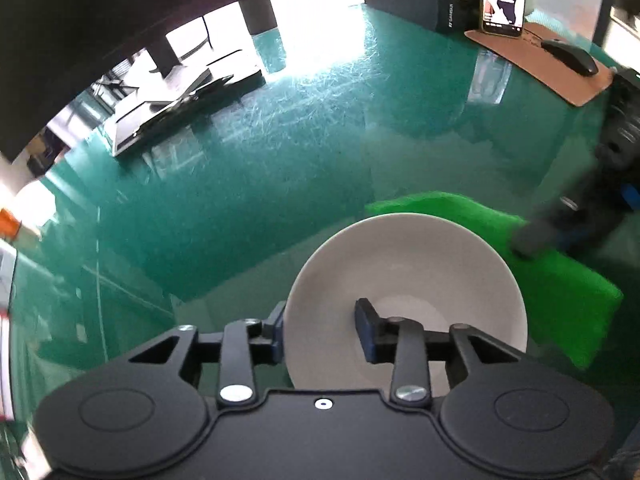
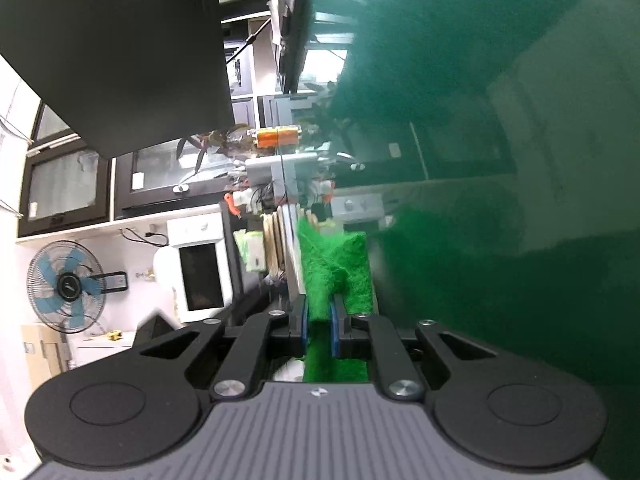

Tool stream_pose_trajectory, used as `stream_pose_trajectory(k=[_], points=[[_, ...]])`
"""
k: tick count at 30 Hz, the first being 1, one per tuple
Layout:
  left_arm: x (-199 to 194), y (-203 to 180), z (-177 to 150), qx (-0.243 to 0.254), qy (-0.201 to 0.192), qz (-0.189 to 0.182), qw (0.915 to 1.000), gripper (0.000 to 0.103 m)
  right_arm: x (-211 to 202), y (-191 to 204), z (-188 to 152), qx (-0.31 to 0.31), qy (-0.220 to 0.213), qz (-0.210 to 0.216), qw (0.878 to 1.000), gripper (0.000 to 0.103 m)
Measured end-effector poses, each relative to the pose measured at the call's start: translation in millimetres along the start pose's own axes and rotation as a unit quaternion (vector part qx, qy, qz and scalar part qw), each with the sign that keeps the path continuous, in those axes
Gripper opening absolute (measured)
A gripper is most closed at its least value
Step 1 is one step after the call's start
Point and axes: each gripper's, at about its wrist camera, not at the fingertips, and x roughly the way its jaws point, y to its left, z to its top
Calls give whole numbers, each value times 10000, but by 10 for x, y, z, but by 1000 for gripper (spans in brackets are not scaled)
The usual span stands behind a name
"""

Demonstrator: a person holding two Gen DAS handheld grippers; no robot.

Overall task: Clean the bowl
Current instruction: 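Tilt the bowl with the left tool while the right tool wipes its outer wall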

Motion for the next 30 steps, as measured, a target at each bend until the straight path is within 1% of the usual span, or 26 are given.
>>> stream_pose_trajectory(k=[3,4,5,9,11,13,16,19,24,28,30], points=[[16,-19,14,12,-4,15,10000,35,-77,-101,-64,271,-214,196,9992,12],[21,-25,18,16,-5,20,10000,35,-34,-112,-39,375,-294,356,9982,12],[27,-32,23,20,-6,25,10000,35,19,-104,-12,420,-329,431,9976,12],[48,-57,41,36,-11,45,10000,35,297,-28,245,491,-542,579,9956,12],[59,-70,50,44,-13,55,10000,35,502,82,371,313,-511,529,9968,12],[67,-81,58,48,-18,66,10000,35,617,161,390,123,-477,415,9979,13],[69,-90,64,29,-39,87,10000,35,576,165,343,78,-557,442,9974,12],[72,-99,69,11,-61,108,9999,35,305,113,202,45,-578,392,9975,12],[74,-111,78,-23,-83,145,9999,35,121,55,2,11,-401,238,9989,12],[67,-116,81,-43,-61,179,9998,36,223,65,113,67,-610,309,9976,13],[61,-120,82,-56,-39,204,9998,36,280,91,165,30,-647,351,9973,13]])
